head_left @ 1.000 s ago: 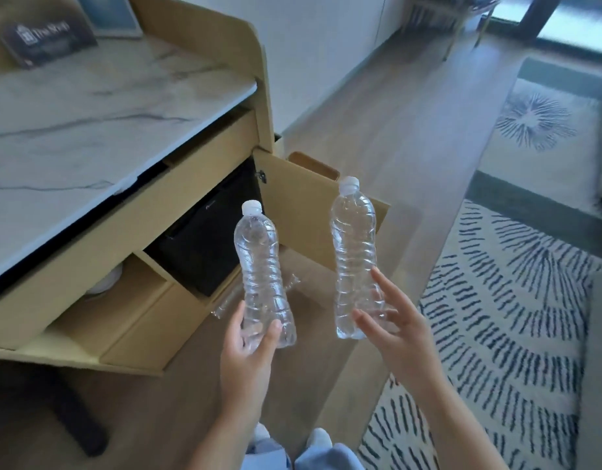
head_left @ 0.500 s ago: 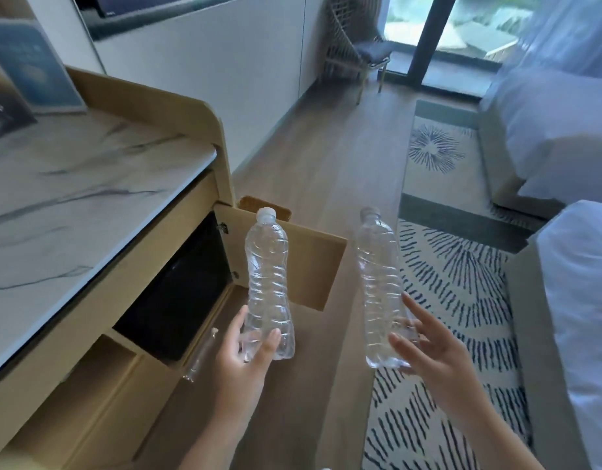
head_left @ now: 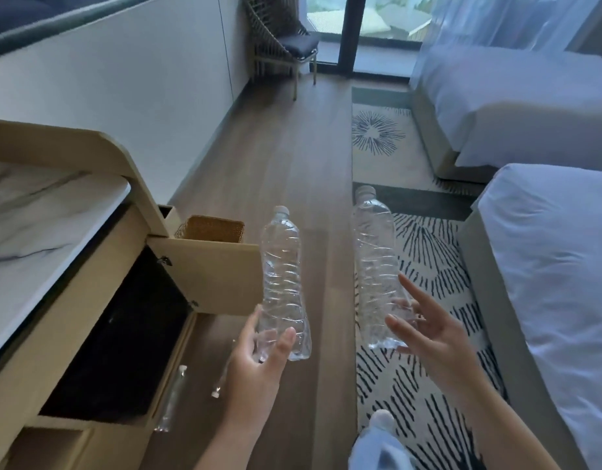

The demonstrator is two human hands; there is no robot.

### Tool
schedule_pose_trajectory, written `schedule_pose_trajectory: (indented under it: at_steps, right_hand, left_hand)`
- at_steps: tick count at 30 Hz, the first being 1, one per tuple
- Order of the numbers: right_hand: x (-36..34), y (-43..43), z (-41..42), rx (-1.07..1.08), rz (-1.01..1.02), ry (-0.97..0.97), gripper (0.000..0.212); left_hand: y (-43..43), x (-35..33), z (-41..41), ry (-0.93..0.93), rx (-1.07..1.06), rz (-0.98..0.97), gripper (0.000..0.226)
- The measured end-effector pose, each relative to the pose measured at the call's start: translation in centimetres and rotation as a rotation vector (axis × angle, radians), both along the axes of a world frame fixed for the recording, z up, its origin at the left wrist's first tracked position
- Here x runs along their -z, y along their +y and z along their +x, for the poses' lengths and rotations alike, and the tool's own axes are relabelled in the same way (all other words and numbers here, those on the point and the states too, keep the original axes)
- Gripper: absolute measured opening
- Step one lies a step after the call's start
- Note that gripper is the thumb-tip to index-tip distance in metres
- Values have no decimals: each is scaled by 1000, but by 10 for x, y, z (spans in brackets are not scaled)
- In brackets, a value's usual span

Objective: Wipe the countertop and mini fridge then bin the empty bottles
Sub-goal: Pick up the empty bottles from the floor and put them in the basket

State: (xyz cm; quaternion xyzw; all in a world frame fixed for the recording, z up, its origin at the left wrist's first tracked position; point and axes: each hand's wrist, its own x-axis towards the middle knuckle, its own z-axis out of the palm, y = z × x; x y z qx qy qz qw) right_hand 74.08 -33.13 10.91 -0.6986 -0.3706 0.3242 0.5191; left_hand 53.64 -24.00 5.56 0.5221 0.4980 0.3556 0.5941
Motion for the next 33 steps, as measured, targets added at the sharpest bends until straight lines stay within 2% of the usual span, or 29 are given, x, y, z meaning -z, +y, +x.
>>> schedule_pose_trajectory:
  at_steps: [6, 12, 15, 24, 29, 33]
  right_hand:
    - [9, 12, 113, 81, 15, -17, 63]
    - [6, 24, 238, 70, 6, -28, 61]
    - [5, 36, 287, 58, -3, 4, 60]
    - [16, 109, 368, 86, -2, 47, 60]
    - [12, 178, 405, 99, -13, -3, 62]
    - [3, 250, 434, 52, -43, -33, 64]
  left_hand:
    - [21, -7, 117, -8, 46, -11, 70]
    - [37, -19, 244, -109, 90, -190, 84]
    - [47, -23, 293, -105, 61, -177, 84]
    - [121, -10, 373, -32, 23, -127, 81]
    - [195, 7, 410, -41, -12, -117, 74]
    - [267, 10, 442, -76, 6, -125, 77]
